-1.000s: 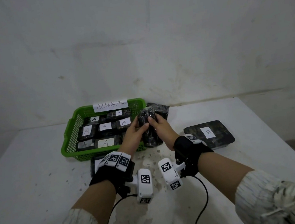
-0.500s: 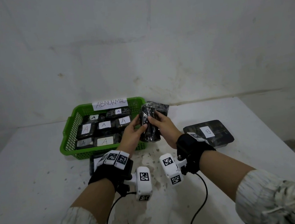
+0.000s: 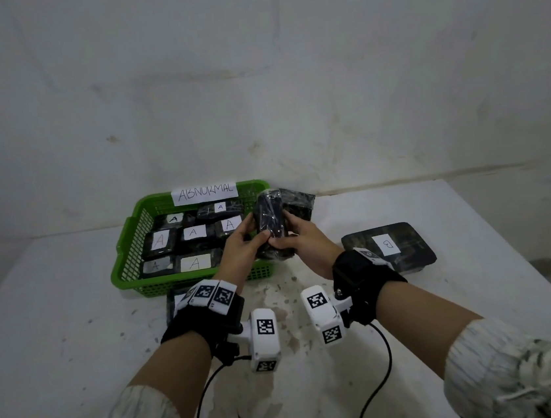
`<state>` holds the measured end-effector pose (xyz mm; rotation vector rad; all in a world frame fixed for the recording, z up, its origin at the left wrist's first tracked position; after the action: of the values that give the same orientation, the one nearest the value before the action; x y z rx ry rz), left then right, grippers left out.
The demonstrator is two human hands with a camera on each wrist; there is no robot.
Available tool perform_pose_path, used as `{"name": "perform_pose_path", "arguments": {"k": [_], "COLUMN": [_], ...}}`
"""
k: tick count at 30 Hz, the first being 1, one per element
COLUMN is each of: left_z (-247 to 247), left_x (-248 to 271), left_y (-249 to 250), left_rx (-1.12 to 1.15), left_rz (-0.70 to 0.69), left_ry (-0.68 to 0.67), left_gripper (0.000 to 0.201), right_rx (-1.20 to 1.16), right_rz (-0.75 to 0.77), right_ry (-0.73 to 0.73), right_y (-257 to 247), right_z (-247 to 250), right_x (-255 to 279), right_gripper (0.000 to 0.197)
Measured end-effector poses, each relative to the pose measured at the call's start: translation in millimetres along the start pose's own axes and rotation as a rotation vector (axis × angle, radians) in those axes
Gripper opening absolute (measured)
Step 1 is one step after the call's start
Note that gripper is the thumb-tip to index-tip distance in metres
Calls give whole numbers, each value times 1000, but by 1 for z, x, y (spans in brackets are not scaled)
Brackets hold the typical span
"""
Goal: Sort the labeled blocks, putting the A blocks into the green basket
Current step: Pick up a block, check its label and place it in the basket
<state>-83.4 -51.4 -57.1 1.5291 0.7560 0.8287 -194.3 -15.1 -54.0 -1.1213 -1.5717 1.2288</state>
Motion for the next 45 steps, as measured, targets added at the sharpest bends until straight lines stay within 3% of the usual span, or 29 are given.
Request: {"name": "perform_pose_path", "arguments": {"k": [6, 11, 14, 19, 23, 29, 33, 36, 40, 45], "left_z": [13, 11, 9, 1, 1, -1, 1, -1, -4, 7], "left_x": [1, 0, 2, 1, 2, 0, 0, -3, -1, 1], "left_y": [-1, -2, 1, 9, 15, 14, 17, 16, 13, 14], "left_rx": [-170, 40, 83, -31, -120, -261, -336, -295, -222, -186], "left_rz": [1, 72, 82, 45, 17, 28, -27, -5, 14, -7], "left_ry": [141, 56, 51, 26, 29, 29, 59, 5, -68, 45], "left_gripper": [59, 33, 27, 33, 41, 40, 44, 46, 50, 60], "right_rx": [52, 91, 175, 232, 254, 412, 456, 473, 391, 254], "right_rz": [22, -6, -1, 25, 2, 8, -19, -6, -9, -87], "right_ry": [83, 130, 137, 188, 192, 161, 148, 151, 176, 61], "right_y": [0, 2, -2, -12, -11, -19, -16, -21, -21, -16], "right_z": [7, 8, 7, 1, -5, -18, -19, -20, -16, -20], "right_x": [3, 2, 3, 1, -4, 1, -3, -1, 1, 9], "right_gripper": [65, 31, 22, 32, 60, 44, 43, 43, 45, 49]}}
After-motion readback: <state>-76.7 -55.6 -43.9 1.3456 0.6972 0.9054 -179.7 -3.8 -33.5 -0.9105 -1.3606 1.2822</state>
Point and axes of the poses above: each hand's wrist, its own x-axis away from the middle knuckle, its own z-axis out of the back of the hand, y = z × x, the point moved 7 cm from there along -x, towards the middle knuckle, and after that the axes turned 15 degrees about -y, right-handed, at the moved point
